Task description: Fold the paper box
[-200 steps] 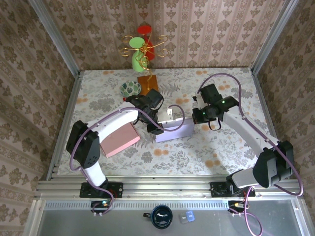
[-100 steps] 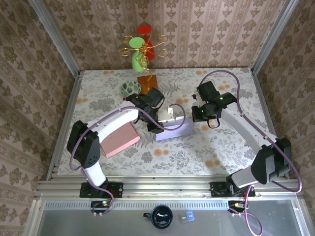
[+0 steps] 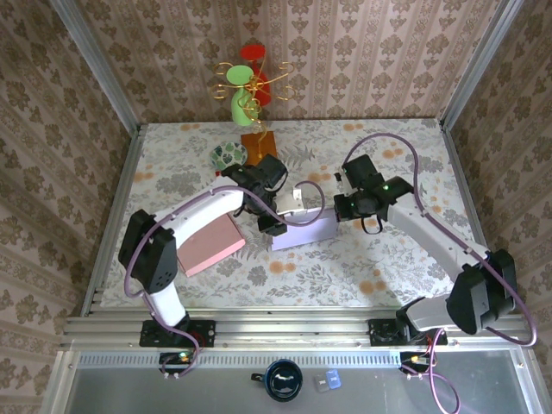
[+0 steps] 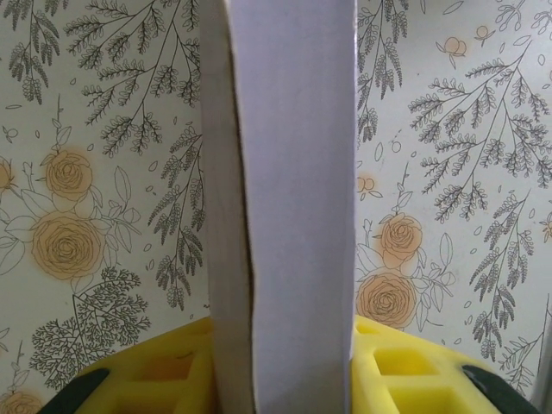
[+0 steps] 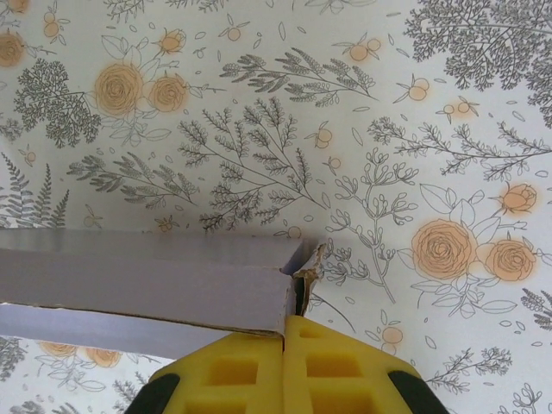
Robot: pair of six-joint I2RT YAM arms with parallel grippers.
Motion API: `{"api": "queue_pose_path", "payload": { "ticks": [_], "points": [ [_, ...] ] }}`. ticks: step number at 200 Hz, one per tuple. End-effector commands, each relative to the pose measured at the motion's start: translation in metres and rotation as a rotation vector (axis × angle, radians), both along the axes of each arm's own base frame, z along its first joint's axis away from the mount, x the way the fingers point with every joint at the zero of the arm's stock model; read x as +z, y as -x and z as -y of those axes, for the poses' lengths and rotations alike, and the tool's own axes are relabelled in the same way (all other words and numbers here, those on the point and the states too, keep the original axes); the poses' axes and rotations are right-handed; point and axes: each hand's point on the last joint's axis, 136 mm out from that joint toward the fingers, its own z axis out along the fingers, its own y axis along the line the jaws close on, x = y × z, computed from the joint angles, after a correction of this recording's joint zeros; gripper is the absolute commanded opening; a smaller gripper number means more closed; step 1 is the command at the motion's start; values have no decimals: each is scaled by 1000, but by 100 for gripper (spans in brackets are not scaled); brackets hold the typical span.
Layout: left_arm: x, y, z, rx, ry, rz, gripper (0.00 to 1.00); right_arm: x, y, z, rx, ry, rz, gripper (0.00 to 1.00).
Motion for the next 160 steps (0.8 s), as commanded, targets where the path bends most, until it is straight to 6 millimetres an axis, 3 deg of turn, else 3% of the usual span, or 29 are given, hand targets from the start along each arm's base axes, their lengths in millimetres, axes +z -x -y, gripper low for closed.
{"api": "queue_pose_path", "payload": {
  "ticks": [1,51,160],
  "points": [
    [9,-15,2,88,37,2,27,-4,6,3,9,46,30,0],
    [18,-18,-4,163,79,43,43,2,5,0,-16,68,80,0],
    [16,-14,-10,236,103,90,53,0,15,-9,-98,57,129,0]
  ]
}}
